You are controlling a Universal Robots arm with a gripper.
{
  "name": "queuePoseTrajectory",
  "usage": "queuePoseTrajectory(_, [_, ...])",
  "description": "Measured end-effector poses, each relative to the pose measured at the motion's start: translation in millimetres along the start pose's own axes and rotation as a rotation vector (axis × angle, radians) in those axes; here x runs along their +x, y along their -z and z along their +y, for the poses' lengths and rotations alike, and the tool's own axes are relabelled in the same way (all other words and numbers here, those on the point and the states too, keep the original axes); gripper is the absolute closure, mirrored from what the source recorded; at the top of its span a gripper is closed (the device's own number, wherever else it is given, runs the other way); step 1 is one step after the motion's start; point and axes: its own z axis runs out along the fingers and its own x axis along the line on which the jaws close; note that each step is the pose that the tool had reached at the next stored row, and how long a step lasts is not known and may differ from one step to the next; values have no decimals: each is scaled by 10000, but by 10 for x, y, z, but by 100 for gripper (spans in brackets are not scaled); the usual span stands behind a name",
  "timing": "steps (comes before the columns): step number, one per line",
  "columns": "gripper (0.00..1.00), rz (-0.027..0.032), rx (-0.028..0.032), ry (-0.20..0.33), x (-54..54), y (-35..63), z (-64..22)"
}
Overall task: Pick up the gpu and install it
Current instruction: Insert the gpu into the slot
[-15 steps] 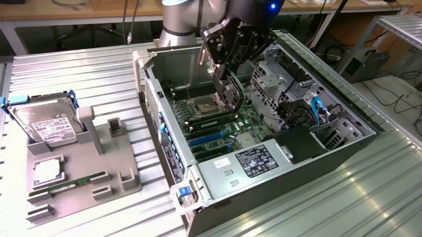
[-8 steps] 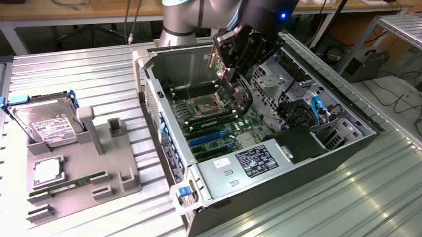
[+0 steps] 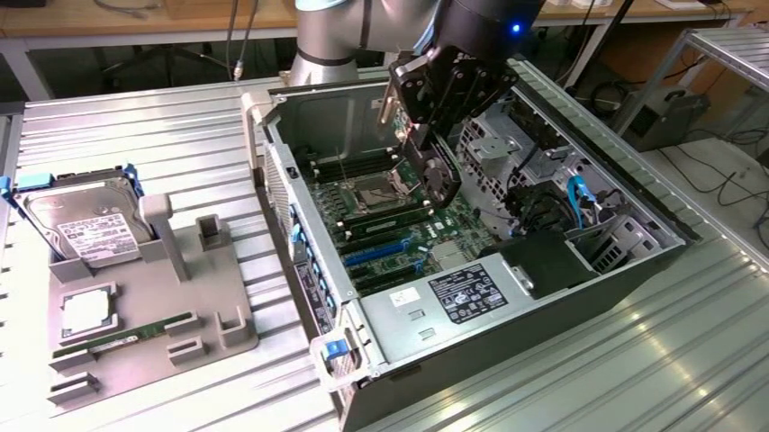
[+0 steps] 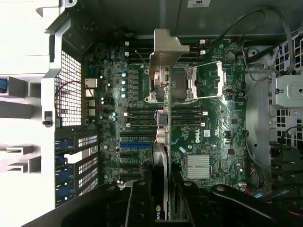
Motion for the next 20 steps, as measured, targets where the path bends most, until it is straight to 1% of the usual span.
queuePoseTrajectory(10, [74,1,1,13,0,0,0])
queuePoseTrajectory(13, [74,43,19,453,-1,-1,0])
queuePoseTrajectory(16, [74,96,48,1066,-1,-2,0])
queuePoseTrajectory(18, [74,161,80,1721,-2,-4,0])
queuePoseTrajectory(20, [74,207,104,2226,-2,-7,-1])
